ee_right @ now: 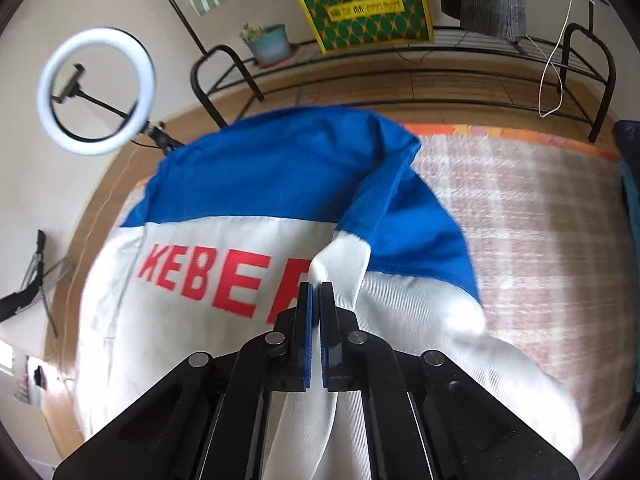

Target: Fold large clothes

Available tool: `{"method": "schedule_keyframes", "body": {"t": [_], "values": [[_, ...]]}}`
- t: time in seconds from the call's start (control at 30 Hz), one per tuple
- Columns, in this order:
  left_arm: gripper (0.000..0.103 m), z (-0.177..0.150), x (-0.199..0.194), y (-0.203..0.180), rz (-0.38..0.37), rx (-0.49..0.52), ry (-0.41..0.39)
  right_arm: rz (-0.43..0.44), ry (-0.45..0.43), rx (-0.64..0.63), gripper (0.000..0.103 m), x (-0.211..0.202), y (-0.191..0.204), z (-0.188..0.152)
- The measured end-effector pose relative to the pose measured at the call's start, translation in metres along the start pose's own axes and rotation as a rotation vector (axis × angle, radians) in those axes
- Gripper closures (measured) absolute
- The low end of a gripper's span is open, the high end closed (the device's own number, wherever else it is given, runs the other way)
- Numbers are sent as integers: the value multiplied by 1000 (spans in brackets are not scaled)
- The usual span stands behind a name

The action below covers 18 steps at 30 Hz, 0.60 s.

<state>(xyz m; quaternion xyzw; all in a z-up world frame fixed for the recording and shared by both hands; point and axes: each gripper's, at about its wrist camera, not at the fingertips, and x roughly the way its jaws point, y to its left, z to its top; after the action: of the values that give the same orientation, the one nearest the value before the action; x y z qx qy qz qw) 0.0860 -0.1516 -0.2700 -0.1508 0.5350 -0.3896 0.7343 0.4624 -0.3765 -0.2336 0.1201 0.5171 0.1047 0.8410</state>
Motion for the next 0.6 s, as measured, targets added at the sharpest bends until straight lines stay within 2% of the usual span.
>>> {"method": "schedule_keyframes", "body": {"t": [0.13,0.27,0.33,0.37,0.43,0.6], "values": [[99,1,5,3,8,7,10,-87,37,-8,102,34,0,3],[99,0,4,2,16,16,16,-22,48,26,101,23,-11,4],[98,-3,-1,1,29,27,14,8,30,35,100,-3,-17,3],[93,-4,-3,-1,49,35,19,18,7,34,100,-19,-19,0],[92,-7,-10,-5,77,53,16,44,-39,31,100,-60,-26,-9],[92,-21,-41,-19,136,102,-54,81,-154,44,100,-168,-48,-42]]}}
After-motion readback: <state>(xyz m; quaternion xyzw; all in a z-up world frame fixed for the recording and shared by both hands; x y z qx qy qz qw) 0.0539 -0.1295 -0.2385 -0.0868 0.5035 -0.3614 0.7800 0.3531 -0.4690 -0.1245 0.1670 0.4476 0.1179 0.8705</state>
